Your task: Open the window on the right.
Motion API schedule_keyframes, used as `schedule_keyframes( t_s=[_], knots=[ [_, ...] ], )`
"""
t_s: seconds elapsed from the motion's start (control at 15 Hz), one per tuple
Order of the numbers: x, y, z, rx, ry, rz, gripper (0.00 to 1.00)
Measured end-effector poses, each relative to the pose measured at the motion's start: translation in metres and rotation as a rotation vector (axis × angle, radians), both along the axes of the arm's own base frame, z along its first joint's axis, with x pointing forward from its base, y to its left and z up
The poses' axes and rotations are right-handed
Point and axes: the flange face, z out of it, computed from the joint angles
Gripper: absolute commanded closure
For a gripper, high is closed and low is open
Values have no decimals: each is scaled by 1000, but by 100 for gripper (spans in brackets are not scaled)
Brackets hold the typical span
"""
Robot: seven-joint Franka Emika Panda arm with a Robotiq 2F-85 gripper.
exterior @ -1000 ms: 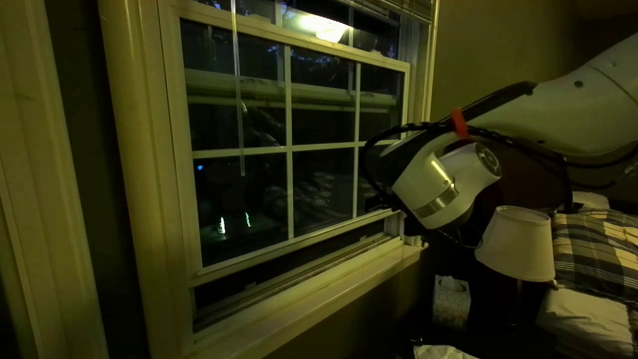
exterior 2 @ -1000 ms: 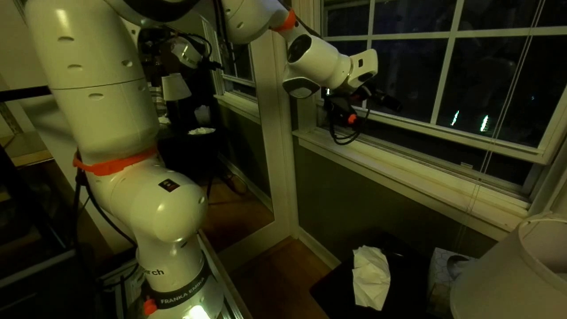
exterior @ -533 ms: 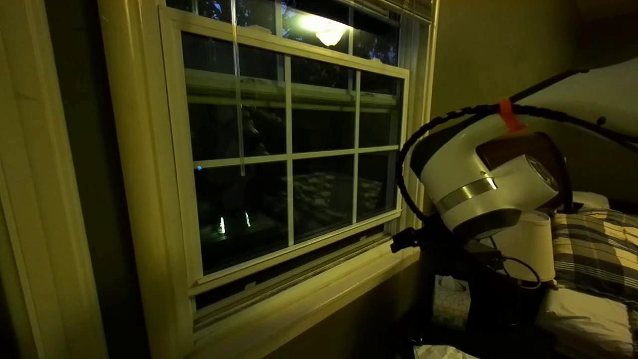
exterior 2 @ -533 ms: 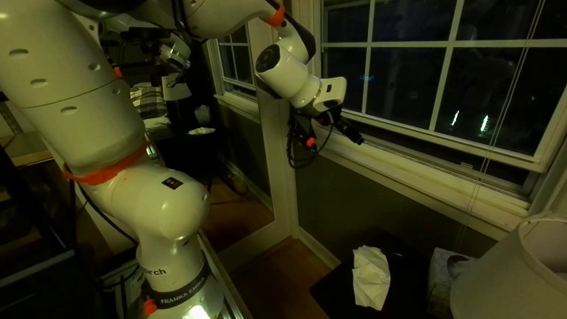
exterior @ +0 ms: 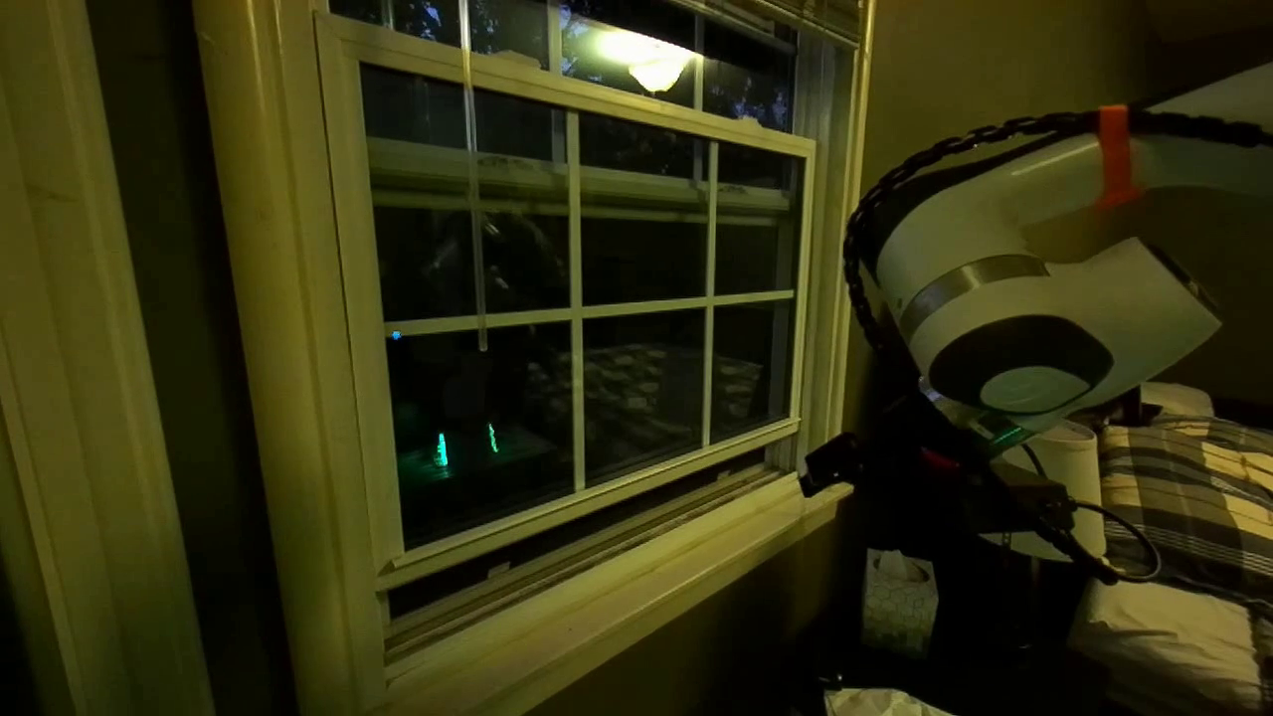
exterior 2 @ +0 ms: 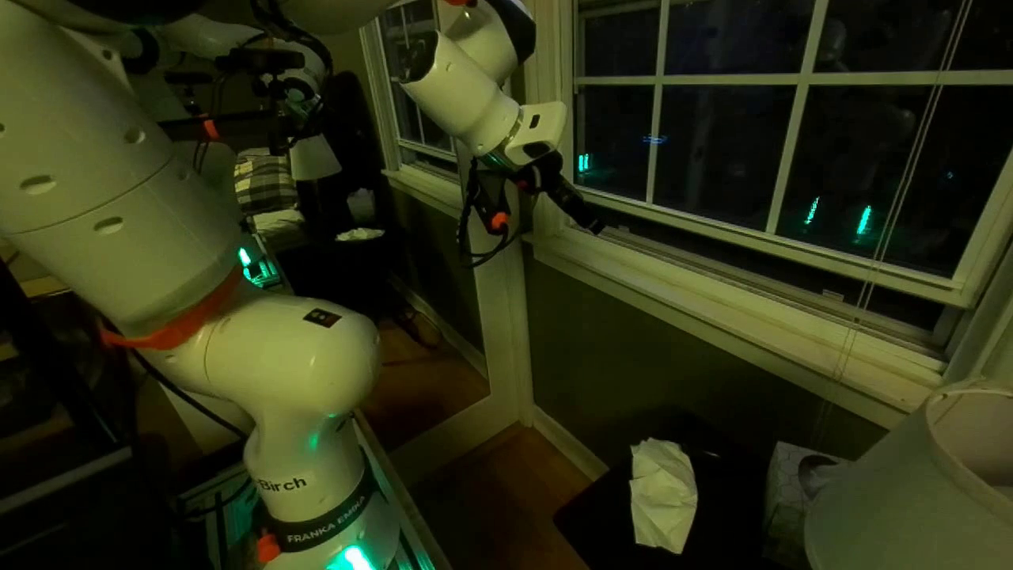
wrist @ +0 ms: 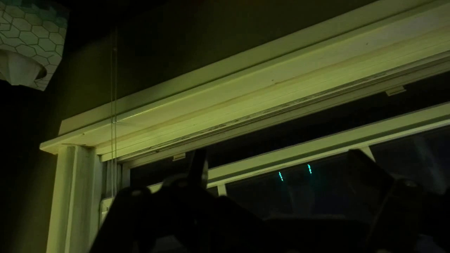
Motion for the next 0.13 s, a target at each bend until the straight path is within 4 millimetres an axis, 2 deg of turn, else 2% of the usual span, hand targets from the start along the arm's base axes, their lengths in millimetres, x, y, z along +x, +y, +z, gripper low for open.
schedule_keyframes(
  t_s=[0.13],
  knots=[
    [0,-3,0,1,1,-5,0]
  ],
)
